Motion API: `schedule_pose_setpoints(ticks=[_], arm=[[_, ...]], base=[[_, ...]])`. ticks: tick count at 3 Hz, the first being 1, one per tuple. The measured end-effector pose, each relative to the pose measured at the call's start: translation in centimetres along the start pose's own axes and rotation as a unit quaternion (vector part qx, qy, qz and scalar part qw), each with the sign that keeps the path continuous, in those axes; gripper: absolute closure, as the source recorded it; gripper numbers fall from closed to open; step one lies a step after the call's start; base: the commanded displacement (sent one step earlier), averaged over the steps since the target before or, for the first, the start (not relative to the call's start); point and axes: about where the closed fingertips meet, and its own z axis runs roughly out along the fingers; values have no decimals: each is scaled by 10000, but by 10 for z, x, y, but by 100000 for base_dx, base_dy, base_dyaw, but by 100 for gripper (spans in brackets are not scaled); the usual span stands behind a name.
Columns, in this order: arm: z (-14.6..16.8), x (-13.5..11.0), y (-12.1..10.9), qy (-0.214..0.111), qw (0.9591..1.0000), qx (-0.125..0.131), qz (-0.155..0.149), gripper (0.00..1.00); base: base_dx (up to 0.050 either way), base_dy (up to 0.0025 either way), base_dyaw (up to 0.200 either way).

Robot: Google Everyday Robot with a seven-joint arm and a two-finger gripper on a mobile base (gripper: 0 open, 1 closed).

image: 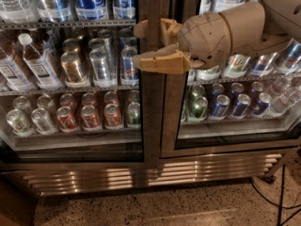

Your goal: Open left fridge door

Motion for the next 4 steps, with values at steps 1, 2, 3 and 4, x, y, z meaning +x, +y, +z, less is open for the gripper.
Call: schedule_pose_setpoints(ticks=[1, 2, 3, 4], arm=[[0, 0, 0, 0, 10000, 0, 0, 100], [0, 0, 0, 0, 10000, 0, 0, 100], [0, 0, 0, 0, 10000, 0, 0, 100], [0, 0, 0, 0, 10000, 0, 0, 100]], base=[[-5001, 1, -7], [-5000, -2, 11], [-4997, -6, 44], [-5000, -2, 18]])
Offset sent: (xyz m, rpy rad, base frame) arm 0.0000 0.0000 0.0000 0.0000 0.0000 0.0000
